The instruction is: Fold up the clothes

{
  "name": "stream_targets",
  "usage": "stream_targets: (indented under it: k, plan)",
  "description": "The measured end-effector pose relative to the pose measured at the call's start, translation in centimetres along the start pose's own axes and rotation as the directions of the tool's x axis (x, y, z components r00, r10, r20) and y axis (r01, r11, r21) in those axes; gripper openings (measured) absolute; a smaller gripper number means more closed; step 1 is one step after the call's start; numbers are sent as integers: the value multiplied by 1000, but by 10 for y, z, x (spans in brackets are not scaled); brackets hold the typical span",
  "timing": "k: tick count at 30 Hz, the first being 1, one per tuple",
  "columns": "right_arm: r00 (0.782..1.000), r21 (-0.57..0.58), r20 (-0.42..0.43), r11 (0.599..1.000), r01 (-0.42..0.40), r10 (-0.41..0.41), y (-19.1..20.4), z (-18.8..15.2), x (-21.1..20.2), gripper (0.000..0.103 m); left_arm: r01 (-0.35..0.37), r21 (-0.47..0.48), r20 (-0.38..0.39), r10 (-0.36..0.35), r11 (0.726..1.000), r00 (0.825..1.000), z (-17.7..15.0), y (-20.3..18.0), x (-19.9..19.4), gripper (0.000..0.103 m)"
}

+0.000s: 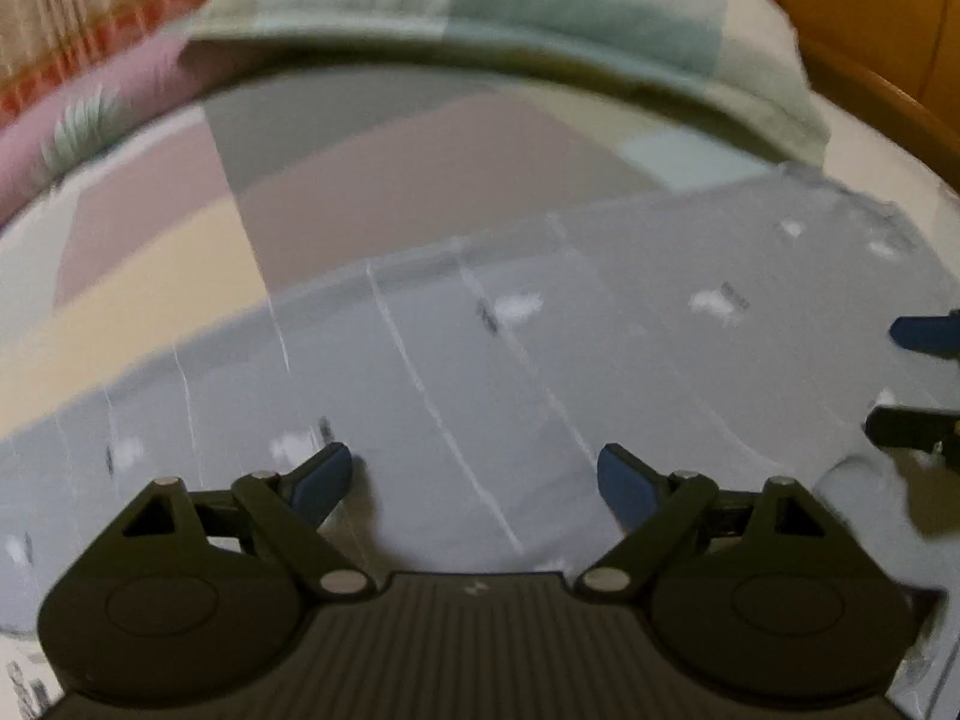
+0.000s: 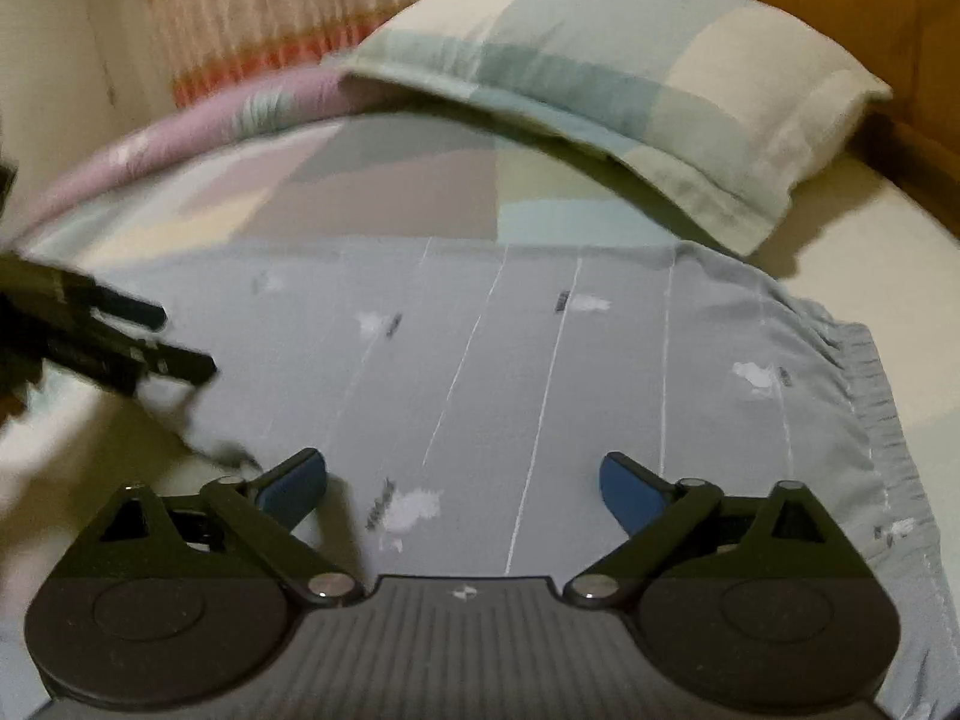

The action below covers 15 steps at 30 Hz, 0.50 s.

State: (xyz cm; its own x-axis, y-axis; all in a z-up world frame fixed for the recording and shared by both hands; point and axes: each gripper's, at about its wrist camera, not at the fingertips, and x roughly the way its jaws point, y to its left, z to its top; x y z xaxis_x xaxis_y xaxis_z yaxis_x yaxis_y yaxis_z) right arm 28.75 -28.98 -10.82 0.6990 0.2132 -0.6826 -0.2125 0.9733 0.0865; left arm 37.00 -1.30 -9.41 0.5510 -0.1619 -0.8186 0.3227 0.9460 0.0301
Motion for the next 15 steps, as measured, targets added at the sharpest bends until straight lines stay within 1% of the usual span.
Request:
stream_targets:
  k: [1, 2, 3, 4, 6, 8, 10, 12, 13, 14, 15]
  plan:
    - [1000, -47, -1, 999, 9, -9, 8, -1, 1, 103, -6, -27, -5, 6, 1000, 1000, 1, 4, -2, 92]
    - [1000, -50, 9, 999, -15, 15, 9, 0, -2, 103, -21, -43, -12, 21, 999, 1000, 3, 5, -4, 91]
    - [999, -53, 18, 998, -38, 39, 10, 1, -4, 103, -26, -39, -11, 25, 999, 1000, 3, 3, -11, 89]
    - [998, -51, 27, 997, -62, 64, 9, 3, -7, 103, -21, -25, -5, 21, 999, 1000, 3, -1, -18, 89]
    - [993, 22, 42, 994, -111, 110, -8, 8, -14, 103, 39, 7, 1, -39, 999, 999, 0, -14, -38, 90]
    - [992, 74, 55, 990, -119, 115, -27, 11, -20, 103, 108, 46, 3, -108, 993, 994, -5, -32, -56, 90]
    - [992, 119, 76, 987, -112, 103, -46, 14, -27, 103, 177, 88, -2, -178, 980, 984, -15, -55, -75, 91]
    - [993, 163, 96, 983, -89, 74, -64, 16, -34, 103, 244, 138, -9, -245, 960, 969, -28, -80, -90, 91]
    - [992, 184, 106, 979, -84, 65, -73, 15, -37, 103, 268, 169, -20, -269, 948, 963, -34, -93, -94, 91]
    - [992, 207, 113, 975, -82, 60, -80, 14, -39, 103, 276, 198, -30, -275, 941, 961, -40, -104, -95, 91]
    - [991, 230, 120, 970, -80, 54, -87, 14, -40, 103, 267, 227, -39, -266, 936, 963, -47, -115, -94, 91]
